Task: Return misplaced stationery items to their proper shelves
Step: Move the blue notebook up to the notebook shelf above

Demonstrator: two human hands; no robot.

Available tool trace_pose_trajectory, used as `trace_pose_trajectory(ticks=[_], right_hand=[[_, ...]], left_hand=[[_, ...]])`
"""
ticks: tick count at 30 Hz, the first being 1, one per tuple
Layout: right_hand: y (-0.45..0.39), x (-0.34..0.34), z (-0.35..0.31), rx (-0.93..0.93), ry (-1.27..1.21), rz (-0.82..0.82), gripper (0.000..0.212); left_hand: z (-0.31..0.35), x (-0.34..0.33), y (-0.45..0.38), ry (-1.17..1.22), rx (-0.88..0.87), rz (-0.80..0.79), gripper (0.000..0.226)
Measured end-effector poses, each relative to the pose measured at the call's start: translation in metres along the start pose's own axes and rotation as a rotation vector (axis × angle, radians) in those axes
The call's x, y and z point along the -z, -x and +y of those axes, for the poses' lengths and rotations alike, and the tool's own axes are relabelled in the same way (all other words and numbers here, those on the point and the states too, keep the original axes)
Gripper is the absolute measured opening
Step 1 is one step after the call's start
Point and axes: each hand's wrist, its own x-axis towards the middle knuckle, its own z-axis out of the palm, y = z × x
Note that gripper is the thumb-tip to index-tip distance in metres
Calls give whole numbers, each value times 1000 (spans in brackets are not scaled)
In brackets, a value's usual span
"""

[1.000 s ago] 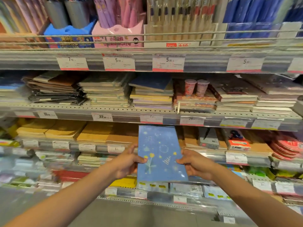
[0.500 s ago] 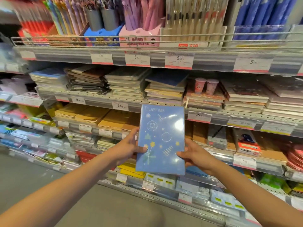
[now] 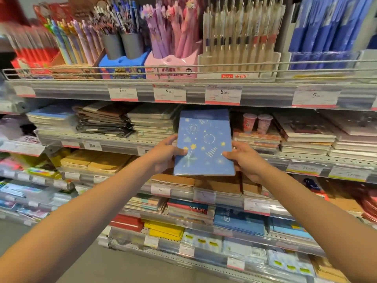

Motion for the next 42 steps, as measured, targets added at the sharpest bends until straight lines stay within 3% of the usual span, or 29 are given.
trace_pose_trajectory(ticks=[7, 11, 15, 18, 22, 25, 28, 30, 33, 38, 42], right_hand=[[-42, -3, -37, -22, 22, 171, 27], [-67, -3, -44, -76, 117, 236, 9], [-91, -3, -47, -76, 86, 263, 32], [-96, -8, -54, -54, 75, 304, 33], [-94, -8, -54, 20, 319, 427, 43], [-88, -5, -50, 97, 414, 378, 58], [-82, -4, -51, 151, 535, 299, 74], [-81, -3, -50, 154, 632, 247, 76], [-83, -2, -46, 188, 759, 264, 58], [-95, -3, -38, 183, 747, 284, 48], [-103, -3, -33, 183, 754, 319, 45]], left_hand=[[29, 5, -23, 4, -65, 178, 50], [31, 8, -30, -418, -244, 199, 74], [31, 13, -45, -863, -415, 193, 70], [33, 12, -56, -943, -463, 220, 55], [44, 9, -68, -1093, -525, 239, 57], [51, 7, -78, -1504, -628, 349, 54], [53, 0, -87, -1697, -635, 383, 44], [52, -4, -93, -1672, -593, 323, 38], [47, -4, -103, -1559, -519, 223, 33], [41, 6, -110, -1482, -525, 121, 51], [38, 12, -115, -1431, -558, 106, 43]])
